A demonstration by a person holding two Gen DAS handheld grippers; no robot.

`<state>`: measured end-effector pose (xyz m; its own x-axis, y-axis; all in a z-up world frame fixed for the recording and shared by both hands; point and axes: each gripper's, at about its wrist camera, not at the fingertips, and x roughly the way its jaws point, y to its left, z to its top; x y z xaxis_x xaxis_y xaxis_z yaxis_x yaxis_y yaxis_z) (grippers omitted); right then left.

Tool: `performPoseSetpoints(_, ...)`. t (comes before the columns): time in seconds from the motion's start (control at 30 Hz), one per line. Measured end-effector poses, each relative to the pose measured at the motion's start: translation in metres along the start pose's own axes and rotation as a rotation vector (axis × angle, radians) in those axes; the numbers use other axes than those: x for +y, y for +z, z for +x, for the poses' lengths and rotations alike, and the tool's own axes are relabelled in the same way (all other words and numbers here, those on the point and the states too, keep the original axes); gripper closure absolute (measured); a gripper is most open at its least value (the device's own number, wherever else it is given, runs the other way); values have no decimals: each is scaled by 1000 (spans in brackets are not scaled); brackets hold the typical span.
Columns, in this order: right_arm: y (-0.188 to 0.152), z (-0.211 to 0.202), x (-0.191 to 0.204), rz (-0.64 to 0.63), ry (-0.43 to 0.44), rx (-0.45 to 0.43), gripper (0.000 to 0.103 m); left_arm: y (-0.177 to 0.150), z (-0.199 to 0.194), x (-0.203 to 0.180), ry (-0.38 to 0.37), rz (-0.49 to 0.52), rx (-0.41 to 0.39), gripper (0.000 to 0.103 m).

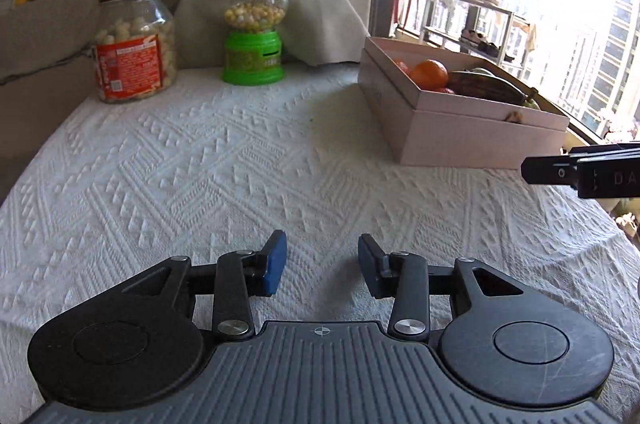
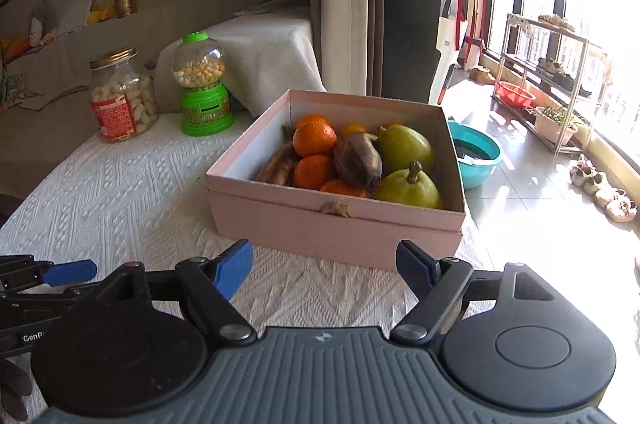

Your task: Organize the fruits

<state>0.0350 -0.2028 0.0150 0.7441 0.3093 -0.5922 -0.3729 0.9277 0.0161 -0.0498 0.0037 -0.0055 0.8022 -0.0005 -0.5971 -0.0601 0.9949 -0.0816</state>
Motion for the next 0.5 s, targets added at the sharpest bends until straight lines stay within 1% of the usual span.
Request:
performPoseSetpoints(0.07,-20,14,9,-14,-11,53,24,2,5,-10,-4,14,0,48)
performPoseSetpoints(0.13,-30,25,13,-17,-23,85,23,4,11,-22,-12,32,7,45)
performPoseSetpoints(0.17,-33,27,14,-12,-31,75,23,5,13,-26,-10,35,6,42)
performPoseSetpoints(0.2,-35,26,13,-3,-37,60,21,5,15,-31,2,31,1,40)
performPoseSetpoints(0.27,-34,27,12,11,-69,61,17,5,18,-38,32,48,0,39)
performPoseSetpoints(0.3,-35,28,10,20,-79,61,12,6,20,-43,52,65,1,38)
performPoseSetpoints(0.33,-35,31,7,40,-87,70,7,7,22,-46,61,73,1,38)
performPoseSetpoints(0.4,-35,34,-2,99,-86,88,1,9,26,-47,58,65,2,38)
performPoseSetpoints(0.43,-35,35,-5,118,-90,88,0,10,27,-46,56,59,3,38)
performPoseSetpoints(0.5,-36,37,-4,101,-102,79,0,11,29,-46,58,57,3,37)
